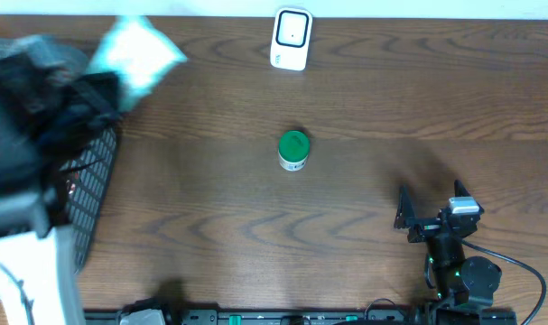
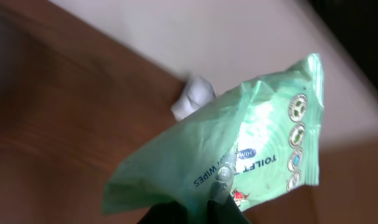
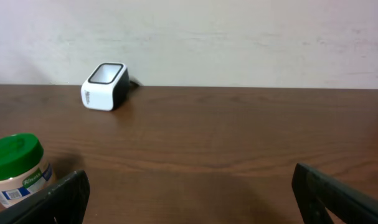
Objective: Scan the item barcode
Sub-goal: 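Grasp the green tissue pack with the left gripper and lift, then pass the tissue pack under the scanner and drop it right of jar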
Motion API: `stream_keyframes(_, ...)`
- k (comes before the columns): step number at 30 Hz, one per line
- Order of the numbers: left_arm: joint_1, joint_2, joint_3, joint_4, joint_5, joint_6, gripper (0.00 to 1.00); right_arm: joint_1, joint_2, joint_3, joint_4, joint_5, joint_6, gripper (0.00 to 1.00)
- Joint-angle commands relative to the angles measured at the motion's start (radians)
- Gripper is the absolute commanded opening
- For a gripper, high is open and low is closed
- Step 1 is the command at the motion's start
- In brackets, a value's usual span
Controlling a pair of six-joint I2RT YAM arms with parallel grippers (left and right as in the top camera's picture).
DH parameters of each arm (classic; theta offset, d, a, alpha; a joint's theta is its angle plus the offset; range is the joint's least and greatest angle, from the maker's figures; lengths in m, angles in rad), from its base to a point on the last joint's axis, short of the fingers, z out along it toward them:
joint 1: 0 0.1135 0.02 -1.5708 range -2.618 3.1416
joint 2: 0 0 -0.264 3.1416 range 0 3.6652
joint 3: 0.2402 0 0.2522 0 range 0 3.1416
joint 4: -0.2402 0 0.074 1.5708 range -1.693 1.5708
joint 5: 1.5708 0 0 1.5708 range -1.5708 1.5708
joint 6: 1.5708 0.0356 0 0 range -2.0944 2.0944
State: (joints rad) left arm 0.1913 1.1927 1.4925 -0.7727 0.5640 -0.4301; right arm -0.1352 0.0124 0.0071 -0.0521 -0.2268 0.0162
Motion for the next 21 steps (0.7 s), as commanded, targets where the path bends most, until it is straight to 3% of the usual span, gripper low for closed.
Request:
stream_keyframes(1, -0.202, 0.122, -0.023, 0.029, 0.038, 0.155, 0.08, 0.011, -0.004, -0.002, -0.005, 0.009, 0.013, 0.99)
stream_keyframes(11, -0.576, 0.494, -0.023, 0.197, 0.038, 0.172, 0.07, 0.011, -0.004, -0.002, -0.005, 0.009, 0.013, 0.99)
stream_keyframes(21, -0.786, 0.769, -0.023, 0.386, 0.038, 0.167, 0.08, 0.011, -0.004, -0.002, -0.005, 0.009, 0.013, 0.99)
